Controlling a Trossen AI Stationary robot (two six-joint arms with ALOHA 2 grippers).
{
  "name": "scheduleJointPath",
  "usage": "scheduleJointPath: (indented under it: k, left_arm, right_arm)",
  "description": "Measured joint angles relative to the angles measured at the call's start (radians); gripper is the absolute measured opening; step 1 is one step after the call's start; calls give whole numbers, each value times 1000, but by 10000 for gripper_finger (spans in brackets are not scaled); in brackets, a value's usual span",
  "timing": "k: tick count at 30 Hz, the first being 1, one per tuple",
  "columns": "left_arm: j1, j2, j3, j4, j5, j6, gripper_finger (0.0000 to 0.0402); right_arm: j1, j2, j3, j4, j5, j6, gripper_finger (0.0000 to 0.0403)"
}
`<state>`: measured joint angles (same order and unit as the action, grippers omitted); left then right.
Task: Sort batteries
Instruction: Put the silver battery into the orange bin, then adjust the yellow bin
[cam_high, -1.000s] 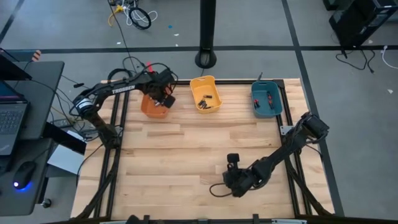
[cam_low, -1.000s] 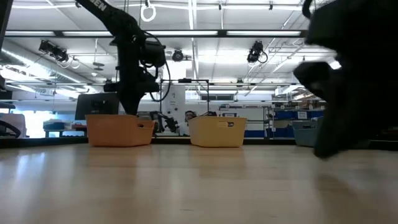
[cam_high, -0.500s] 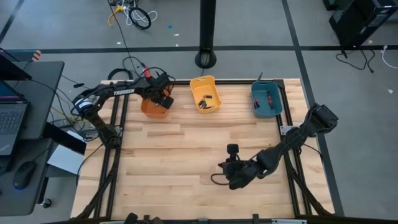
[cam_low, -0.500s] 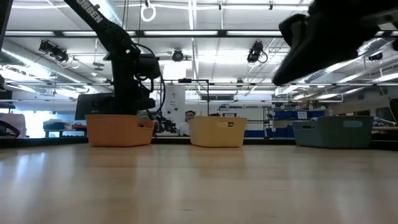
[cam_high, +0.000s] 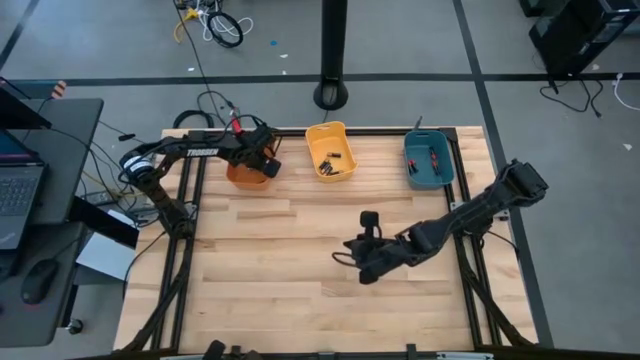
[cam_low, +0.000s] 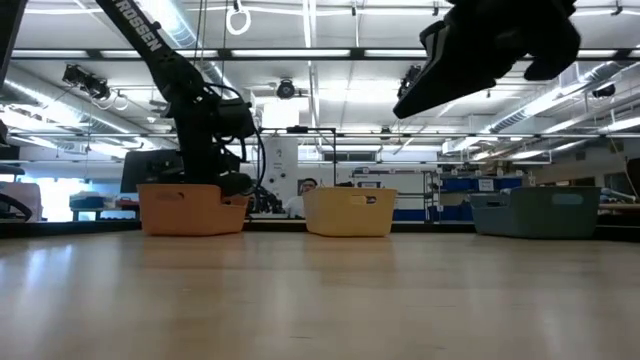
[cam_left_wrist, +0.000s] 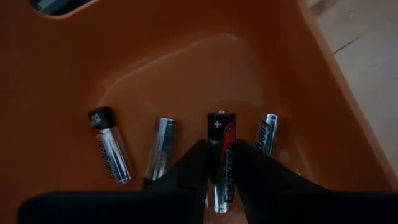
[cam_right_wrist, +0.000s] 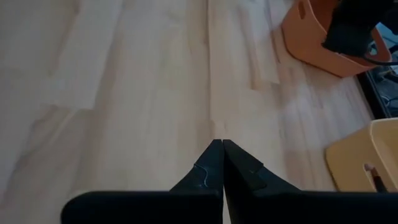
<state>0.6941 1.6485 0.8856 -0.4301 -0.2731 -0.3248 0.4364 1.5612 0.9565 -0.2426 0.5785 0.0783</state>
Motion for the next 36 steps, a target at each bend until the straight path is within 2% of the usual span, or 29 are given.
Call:
scheduleJointPath:
  k: [7, 13, 18, 26, 29, 31, 34, 36]
  left_arm:
    - [-33, 0, 27, -1, -11, 120, 112]
    - [-105, -4, 43, 37, -101, 168, 113]
    - [-166, -34, 43, 101, -147, 207, 114]
    - [-222, -148, -26, 306, -135, 300, 115]
    - [-223, -210, -76, 381, -133, 328, 115]
    - [-223, -253, -121, 430, -73, 352, 115]
    - [-216, -278, -176, 502, 94, 371, 108]
    - [-217, -272, -199, 515, 170, 354, 98]
  right_arm:
    - [-45, 0, 0, 1, 31, -30, 12]
    - [-120, 0, 1, -9, 26, -55, 11]
    - [-224, 0, -11, 20, -104, -111, 6]
    - [-428, 0, -176, 362, -408, -211, 5]
    - [-503, 0, -218, 447, -449, -199, 5]
    - [-548, 0, -224, 449, -435, -165, 5]
    - [-604, 1, -222, 451, -381, -154, 5]
    - [-638, 1, -216, 451, -331, -149, 5]
